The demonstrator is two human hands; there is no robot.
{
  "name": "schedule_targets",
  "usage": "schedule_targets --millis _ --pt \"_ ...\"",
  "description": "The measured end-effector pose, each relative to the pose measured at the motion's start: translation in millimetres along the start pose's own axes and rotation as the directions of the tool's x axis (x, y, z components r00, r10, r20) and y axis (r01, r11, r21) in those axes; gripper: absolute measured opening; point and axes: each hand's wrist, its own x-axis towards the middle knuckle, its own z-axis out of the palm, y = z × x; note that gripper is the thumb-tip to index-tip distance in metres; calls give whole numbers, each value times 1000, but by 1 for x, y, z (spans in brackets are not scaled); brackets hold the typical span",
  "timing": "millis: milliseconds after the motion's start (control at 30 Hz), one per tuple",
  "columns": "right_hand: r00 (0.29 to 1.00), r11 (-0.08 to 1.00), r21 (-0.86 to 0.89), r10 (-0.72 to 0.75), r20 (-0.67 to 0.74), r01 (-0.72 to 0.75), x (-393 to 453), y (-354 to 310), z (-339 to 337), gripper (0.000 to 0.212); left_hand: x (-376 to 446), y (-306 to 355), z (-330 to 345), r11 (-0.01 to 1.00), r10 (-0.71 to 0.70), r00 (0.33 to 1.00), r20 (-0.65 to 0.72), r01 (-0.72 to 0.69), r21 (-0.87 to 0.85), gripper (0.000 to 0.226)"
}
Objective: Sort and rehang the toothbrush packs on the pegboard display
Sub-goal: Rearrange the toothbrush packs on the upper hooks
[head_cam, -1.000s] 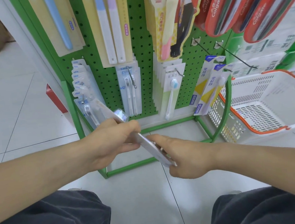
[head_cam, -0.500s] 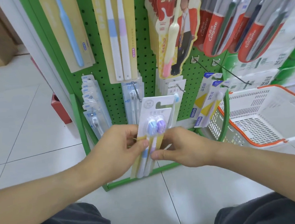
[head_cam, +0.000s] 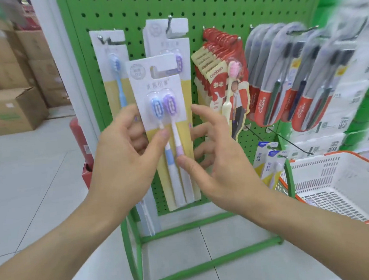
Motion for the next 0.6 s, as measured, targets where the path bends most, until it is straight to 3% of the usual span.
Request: schedule_targets --millis 167,267,600 --pt "987 983 -159 -109 -114 90 24 -18 3 76 20 14 11 985 167 982 -91 -163 55 70" --pt "983 962 -259 -126 -136 87 38 -23 -2 75 32 18 17 975 216 969 -118 -208 74 76" --pt "994 899 -437 -15 -106 -33 55 -29 -10 71 63 5 23 948 43 992 -119 -3 318 80"
